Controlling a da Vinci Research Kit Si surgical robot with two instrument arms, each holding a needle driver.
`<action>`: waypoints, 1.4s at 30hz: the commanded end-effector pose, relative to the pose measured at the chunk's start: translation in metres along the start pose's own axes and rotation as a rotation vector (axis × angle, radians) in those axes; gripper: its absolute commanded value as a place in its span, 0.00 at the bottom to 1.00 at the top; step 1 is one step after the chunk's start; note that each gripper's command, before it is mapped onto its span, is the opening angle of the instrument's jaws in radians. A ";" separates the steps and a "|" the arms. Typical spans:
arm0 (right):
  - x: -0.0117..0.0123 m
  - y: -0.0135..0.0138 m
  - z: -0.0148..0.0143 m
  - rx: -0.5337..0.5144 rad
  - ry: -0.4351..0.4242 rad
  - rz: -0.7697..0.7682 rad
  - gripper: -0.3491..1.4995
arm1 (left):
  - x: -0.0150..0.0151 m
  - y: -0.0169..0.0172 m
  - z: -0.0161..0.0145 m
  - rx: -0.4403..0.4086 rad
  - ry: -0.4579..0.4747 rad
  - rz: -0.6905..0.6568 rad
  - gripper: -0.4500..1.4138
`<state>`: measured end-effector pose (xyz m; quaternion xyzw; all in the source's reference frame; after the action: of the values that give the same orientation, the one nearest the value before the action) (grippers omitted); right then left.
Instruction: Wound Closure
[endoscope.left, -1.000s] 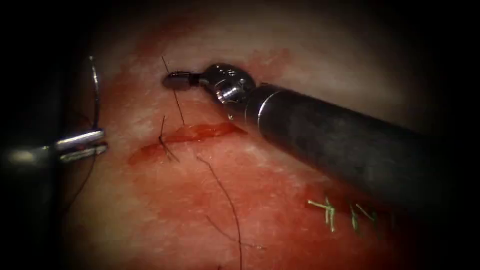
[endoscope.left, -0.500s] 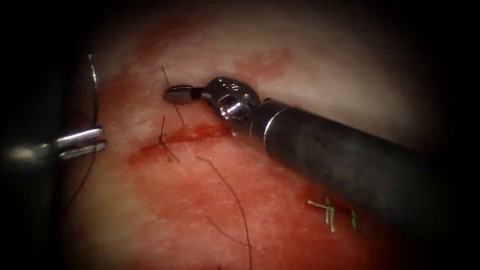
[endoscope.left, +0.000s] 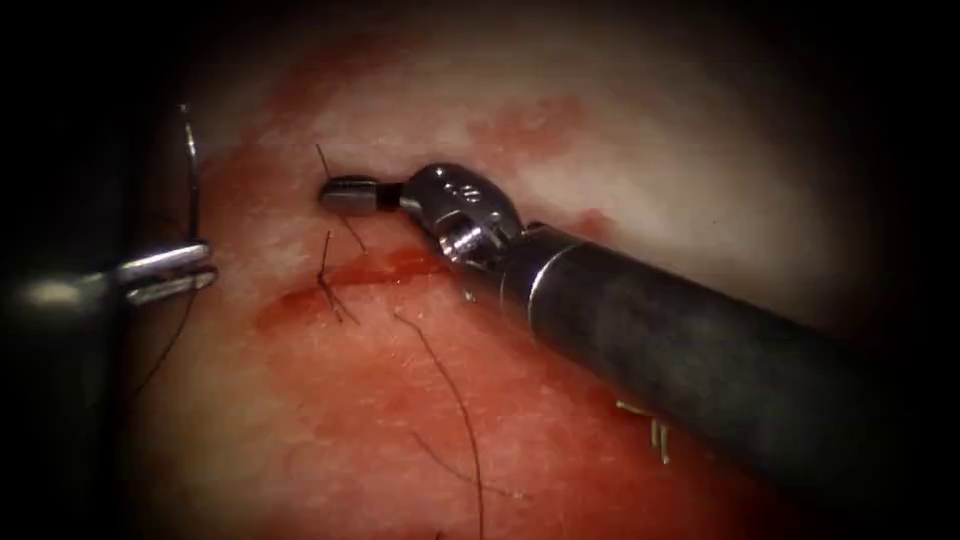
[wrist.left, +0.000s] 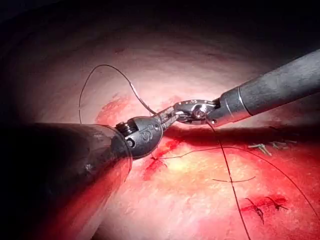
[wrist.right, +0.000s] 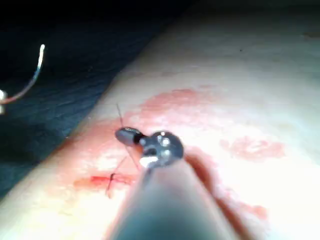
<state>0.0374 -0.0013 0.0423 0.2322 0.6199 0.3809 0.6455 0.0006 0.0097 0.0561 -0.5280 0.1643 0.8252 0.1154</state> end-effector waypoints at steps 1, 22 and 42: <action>0.0004 0.0004 0.0002 0.003 0.011 -0.013 0.53 | -0.0009 -0.0001 0.0009 0.003 -0.004 -0.006 0.00; 0.0027 -0.0024 -0.0067 -0.008 0.089 -0.110 0.74 | -0.0201 -0.0042 0.0075 0.048 -0.115 -0.069 0.00; 0.0010 -0.0023 -0.0073 -0.003 0.089 -0.125 0.77 | -0.0233 -0.0036 0.0078 -0.014 -0.232 -0.374 0.69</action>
<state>0.0298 -0.0035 0.0387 0.1754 0.6601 0.3512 0.6405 0.0063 0.0149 0.0777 -0.4479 0.0400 0.8475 0.2821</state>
